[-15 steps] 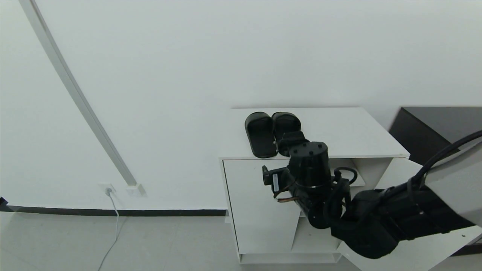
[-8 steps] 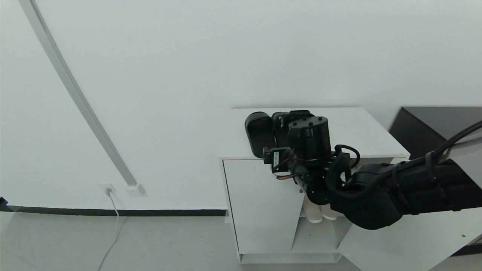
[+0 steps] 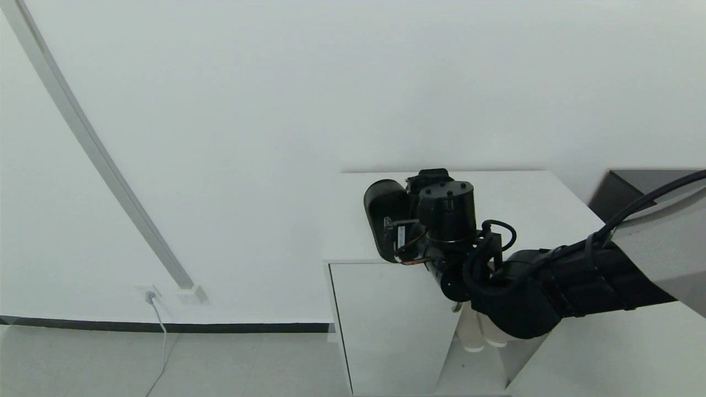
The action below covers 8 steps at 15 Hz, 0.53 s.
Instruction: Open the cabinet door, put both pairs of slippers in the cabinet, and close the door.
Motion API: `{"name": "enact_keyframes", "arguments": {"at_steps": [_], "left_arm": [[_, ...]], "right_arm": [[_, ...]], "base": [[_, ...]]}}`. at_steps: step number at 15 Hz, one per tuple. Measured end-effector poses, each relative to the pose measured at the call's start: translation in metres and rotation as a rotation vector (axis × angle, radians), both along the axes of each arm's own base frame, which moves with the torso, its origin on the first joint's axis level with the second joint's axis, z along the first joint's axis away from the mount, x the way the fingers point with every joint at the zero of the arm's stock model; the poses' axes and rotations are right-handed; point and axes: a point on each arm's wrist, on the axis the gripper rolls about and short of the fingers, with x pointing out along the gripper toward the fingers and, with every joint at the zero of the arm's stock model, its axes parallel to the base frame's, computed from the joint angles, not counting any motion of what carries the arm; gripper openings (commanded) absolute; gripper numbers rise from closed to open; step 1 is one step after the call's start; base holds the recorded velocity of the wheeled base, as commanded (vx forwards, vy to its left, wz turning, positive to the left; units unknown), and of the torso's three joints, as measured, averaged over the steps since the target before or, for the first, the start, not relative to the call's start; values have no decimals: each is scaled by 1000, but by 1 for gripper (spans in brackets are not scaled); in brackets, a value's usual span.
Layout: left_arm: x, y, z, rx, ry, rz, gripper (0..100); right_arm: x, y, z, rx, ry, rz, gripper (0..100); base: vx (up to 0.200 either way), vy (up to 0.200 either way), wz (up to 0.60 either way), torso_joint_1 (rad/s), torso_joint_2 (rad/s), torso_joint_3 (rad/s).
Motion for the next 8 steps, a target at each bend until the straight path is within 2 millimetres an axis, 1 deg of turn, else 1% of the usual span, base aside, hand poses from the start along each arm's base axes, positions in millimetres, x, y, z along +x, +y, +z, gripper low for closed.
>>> {"name": "enact_keyframes", "arguments": {"at_steps": [3, 6, 8], "left_arm": [[0, 0, 0, 0, 0, 0, 0], [0, 0, 0, 0, 0, 0, 0], [0, 0, 0, 0, 0, 0, 0]], "right_arm": [[14, -10, -7, -15, 13, -33, 100], [21, -11, -14, -23, 23, -26, 100], [33, -13, -16, -33, 20, -22, 100]], "base": [[0, 0, 0, 0, 0, 0], [0, 0, 0, 0, 0, 0], [0, 0, 0, 0, 0, 0]]}}
